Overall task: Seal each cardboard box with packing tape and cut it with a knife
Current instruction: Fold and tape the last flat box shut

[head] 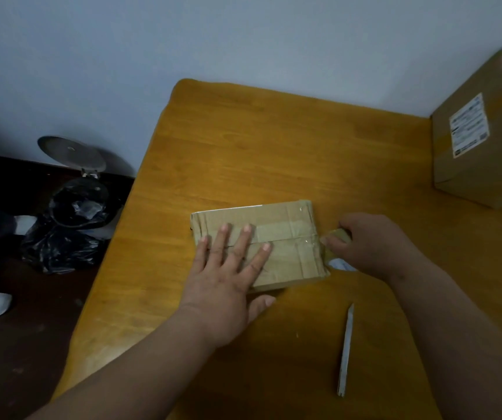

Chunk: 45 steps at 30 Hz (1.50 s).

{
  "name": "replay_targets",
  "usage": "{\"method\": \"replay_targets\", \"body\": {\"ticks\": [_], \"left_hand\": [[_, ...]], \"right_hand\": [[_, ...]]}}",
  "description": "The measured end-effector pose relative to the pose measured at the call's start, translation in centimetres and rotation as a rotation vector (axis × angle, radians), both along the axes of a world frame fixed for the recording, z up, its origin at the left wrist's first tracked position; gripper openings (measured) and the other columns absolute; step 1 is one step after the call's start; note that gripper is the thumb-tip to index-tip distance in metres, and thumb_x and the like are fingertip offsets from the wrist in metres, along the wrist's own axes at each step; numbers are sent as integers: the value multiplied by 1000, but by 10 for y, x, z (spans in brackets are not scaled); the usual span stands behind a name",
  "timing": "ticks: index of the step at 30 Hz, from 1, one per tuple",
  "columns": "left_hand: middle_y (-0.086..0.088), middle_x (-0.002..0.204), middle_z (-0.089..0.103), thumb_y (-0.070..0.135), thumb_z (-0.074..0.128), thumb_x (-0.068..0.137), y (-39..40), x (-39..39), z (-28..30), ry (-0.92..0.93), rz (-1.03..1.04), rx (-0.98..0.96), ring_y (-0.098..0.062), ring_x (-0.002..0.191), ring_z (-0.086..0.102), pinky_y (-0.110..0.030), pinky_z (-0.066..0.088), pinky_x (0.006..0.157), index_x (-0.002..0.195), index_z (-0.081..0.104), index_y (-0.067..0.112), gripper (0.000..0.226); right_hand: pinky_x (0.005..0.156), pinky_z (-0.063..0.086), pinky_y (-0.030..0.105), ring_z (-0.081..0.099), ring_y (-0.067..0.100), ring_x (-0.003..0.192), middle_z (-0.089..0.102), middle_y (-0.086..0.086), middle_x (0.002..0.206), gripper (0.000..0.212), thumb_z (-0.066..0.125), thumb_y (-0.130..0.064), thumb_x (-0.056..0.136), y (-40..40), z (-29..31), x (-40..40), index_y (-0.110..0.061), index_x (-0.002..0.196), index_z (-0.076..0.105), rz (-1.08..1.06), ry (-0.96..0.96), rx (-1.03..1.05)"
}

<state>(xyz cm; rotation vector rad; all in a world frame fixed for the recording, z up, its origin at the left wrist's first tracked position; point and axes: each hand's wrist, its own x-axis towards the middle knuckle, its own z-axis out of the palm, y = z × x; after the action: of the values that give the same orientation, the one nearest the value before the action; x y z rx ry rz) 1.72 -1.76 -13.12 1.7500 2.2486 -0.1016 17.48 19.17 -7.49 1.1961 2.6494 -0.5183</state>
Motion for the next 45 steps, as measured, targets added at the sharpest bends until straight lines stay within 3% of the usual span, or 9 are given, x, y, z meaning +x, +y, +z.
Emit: {"method": "replay_targets", "body": {"ticks": [8, 13, 19, 22, 25, 32, 37, 42, 45], "left_hand": [[-2, 161, -18, 68, 25, 91, 19, 8, 7, 7, -53, 137, -24, 148, -19, -48, -16, 117, 154, -5, 21, 84], [1, 156, -34, 71, 25, 91, 33, 18, -8, -47, -54, 58, -22, 142, -35, -47, -19, 117, 149, -26, 30, 88], [4, 164, -7, 75, 32, 85, 38, 10, -9, -14, -43, 115, -22, 150, -4, -44, -2, 115, 153, -1, 37, 84], [2, 159, -31, 77, 31, 84, 44, 10, -14, 25, -46, 62, -28, 147, -26, -55, -15, 115, 148, -25, 39, 93], [2, 153, -40, 76, 14, 82, 47, 8, -16, 29, -60, 14, -30, 141, -37, -59, -20, 112, 138, -40, 42, 85], [13, 156, -33, 78, 15, 86, 34, -17, 22, -283, -68, 201, -14, 145, -29, -47, -13, 119, 146, -26, 48, 79], [19, 162, 10, 64, 67, 73, 26, -10, 73, -962, 236, 400, -5, 149, 10, -48, 22, 120, 150, 11, 50, 97], [4, 125, 65, 53, 84, 57, 14, -9, 95, -1102, 496, 580, -9, 116, 62, -26, 53, 93, 138, 46, 18, 96], [-3, 114, 72, 41, 83, 63, 4, -19, 92, -1285, 595, 642, -20, 106, 69, -32, 57, 85, 124, 59, 17, 70]], "right_hand": [[50, 25, 28, 42, 9, 60, 46, -7, 67, 38, 59, -48, 91, 2, -4, 2, -29, 64, 38, -6, 30, -31], [52, 31, 30, 44, 12, 60, 51, -3, 67, 36, 62, -47, 90, 4, -13, 6, -23, 67, 48, -46, 106, -138], [67, 44, 33, 56, 16, 78, 60, 4, 90, 50, 75, -49, 72, 4, -38, 29, -6, 91, 61, -527, 495, -591], [83, 52, 41, 65, 26, 98, 66, 12, 114, 60, 72, -48, 66, -7, -56, 30, -12, 113, 60, -838, 728, -957], [78, 55, 37, 67, 27, 92, 71, 11, 97, 30, 61, -35, 82, -10, -60, 38, -11, 96, 74, -966, 979, -1222], [107, 41, 48, 53, 37, 122, 56, 21, 125, 60, 73, -16, 73, -4, -6, 48, 1, 125, 49, -553, 1197, -1286], [65, 46, 22, 58, 8, 70, 62, -5, 71, 32, 82, -48, 59, -23, 73, -5, -28, 82, 70, -279, 1093, -890], [58, 49, 18, 63, 1, 69, 66, -11, 78, 43, 71, -63, 65, -68, 109, -58, -32, 92, 57, -75, 868, -593], [82, 57, 42, 67, 16, 96, 67, -4, 104, 39, 69, -48, 77, -78, 118, -78, -34, 109, 54, 40, 865, -731]]}}
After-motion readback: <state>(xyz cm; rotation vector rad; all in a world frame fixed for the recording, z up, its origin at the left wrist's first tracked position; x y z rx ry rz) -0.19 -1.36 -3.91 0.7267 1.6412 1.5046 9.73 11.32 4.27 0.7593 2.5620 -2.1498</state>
